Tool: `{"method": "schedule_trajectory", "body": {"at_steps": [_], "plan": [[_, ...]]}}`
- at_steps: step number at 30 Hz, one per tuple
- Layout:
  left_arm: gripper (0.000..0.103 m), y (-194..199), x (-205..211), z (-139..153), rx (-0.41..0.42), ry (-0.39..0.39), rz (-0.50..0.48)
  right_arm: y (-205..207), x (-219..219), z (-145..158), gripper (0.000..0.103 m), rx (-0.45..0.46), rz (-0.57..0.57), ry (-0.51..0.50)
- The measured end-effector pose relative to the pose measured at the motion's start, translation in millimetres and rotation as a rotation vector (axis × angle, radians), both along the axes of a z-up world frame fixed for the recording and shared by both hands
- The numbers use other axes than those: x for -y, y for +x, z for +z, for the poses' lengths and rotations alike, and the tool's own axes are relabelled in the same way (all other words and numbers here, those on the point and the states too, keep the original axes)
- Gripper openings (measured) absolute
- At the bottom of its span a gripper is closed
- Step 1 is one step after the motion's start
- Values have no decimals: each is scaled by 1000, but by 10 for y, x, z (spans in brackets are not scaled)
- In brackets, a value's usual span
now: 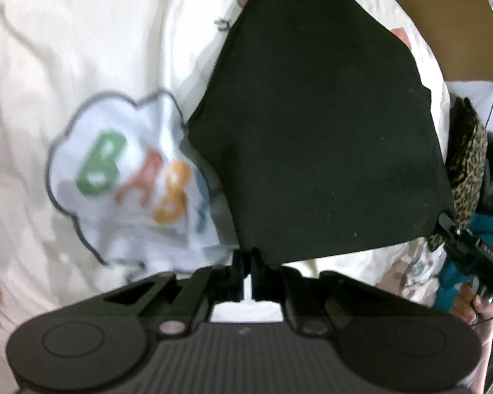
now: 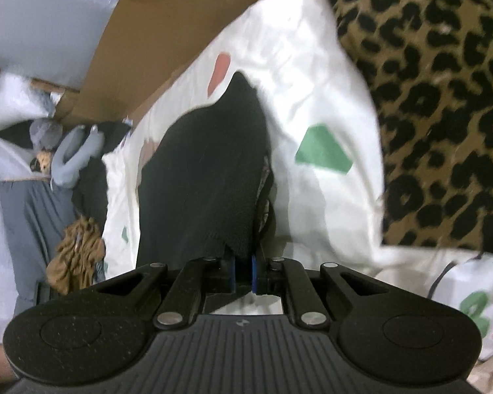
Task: Fold clothes
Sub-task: 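Open both tools and release the trousers on the sheet, then grip the folded black trousers edge with both tools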
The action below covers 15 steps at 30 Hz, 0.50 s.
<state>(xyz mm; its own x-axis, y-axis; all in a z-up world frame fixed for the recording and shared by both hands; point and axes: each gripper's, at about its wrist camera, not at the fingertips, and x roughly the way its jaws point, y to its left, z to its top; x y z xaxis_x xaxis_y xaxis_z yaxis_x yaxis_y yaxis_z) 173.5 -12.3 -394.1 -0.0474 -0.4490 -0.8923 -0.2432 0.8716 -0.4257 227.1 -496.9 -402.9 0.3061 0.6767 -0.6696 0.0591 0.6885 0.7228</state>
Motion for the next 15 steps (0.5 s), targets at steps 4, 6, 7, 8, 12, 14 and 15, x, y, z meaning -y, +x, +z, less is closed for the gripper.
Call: {"method": "schedule_trajectory", "body": {"at_steps": [4, 6, 7, 8, 12, 14, 15], "plan": [[3, -251, 174, 58, 12, -25, 54, 70, 99, 57, 7, 31, -47, -13], [3, -345, 261, 81, 22, -33, 69, 109, 136, 87, 7, 49, -63, -22], [3, -386, 303, 90, 28, -34, 75, 124, 145, 108, 7, 67, -62, -28], [3, -432, 345, 90, 29, -41, 88, 139, 158, 128, 7, 81, -62, -33], [3, -579, 479, 95, 40, -52, 123, 222, 230, 183, 7, 97, -95, -48], [3, -617, 465, 118, 50, -52, 142, 256, 262, 195, 7, 104, -107, -56], [3, -658, 521, 110, 50, -59, 154, 276, 279, 202, 7, 107, -111, -63]]}}
